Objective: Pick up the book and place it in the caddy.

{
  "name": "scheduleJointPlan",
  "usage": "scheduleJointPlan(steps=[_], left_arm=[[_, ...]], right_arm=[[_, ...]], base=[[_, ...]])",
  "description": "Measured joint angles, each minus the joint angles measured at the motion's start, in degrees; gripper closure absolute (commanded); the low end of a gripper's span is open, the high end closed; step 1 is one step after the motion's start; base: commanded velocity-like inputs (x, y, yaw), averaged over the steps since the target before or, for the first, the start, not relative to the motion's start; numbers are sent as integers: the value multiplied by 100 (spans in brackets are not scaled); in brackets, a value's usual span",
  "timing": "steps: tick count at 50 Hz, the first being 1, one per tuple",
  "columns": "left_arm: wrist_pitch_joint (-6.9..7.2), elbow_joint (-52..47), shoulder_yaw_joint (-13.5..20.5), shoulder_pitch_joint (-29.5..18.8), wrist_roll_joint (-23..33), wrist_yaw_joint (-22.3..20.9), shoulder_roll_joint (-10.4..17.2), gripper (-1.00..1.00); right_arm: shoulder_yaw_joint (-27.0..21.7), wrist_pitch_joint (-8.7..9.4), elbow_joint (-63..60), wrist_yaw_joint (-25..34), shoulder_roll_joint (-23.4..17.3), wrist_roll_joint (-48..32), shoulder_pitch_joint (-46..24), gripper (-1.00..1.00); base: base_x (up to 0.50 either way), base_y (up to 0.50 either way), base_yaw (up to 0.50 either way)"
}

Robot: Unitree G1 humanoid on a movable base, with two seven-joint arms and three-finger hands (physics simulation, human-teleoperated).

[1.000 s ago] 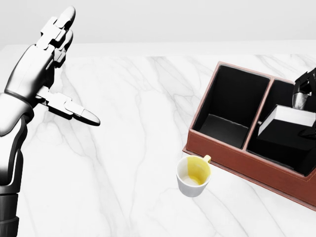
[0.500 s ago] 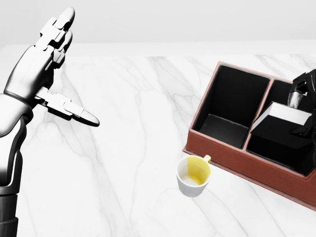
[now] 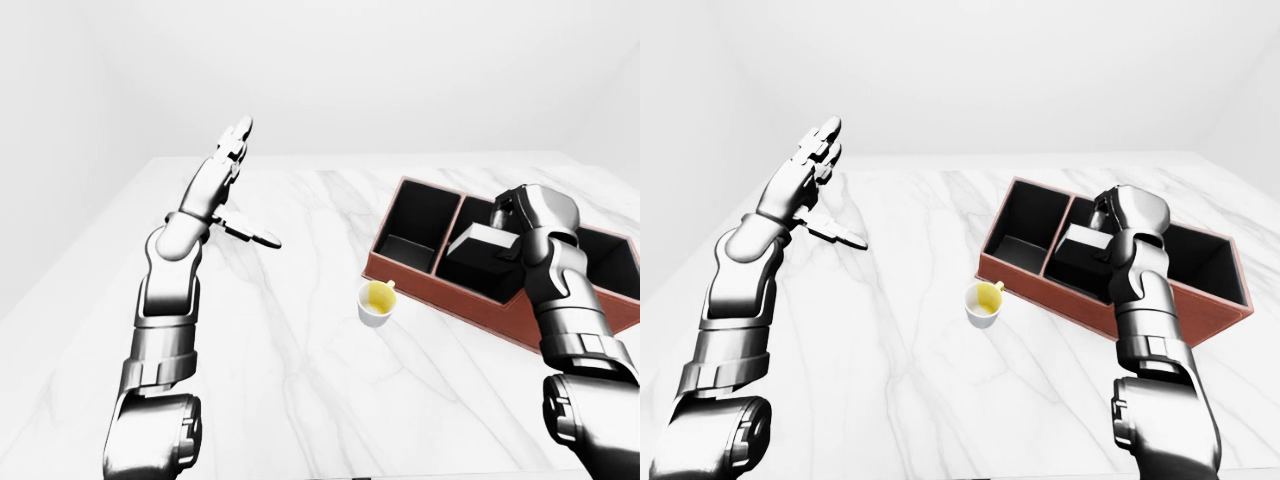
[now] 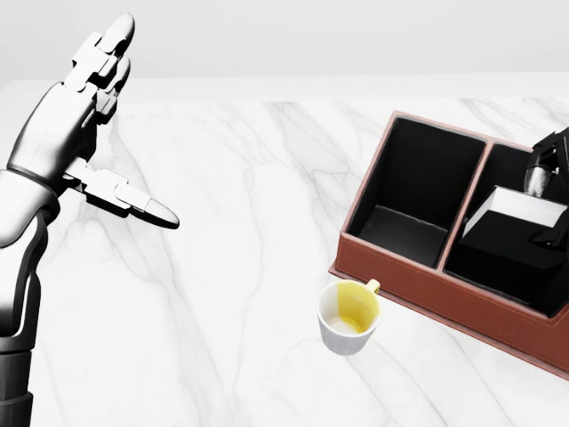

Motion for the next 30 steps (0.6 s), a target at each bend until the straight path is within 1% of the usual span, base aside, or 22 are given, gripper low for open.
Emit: scheduleJointPlan(steps=[11, 30], left_arm=[[0, 19, 0, 3, 0, 1, -2, -100], [0, -11, 11, 30, -2, -5, 10, -100]], right_arm=[[19, 0, 261, -211, 29, -12, -96, 100], [165, 0, 1108, -847, 78, 246, -285, 100]], base=[[0, 0, 0], [0, 0, 0]])
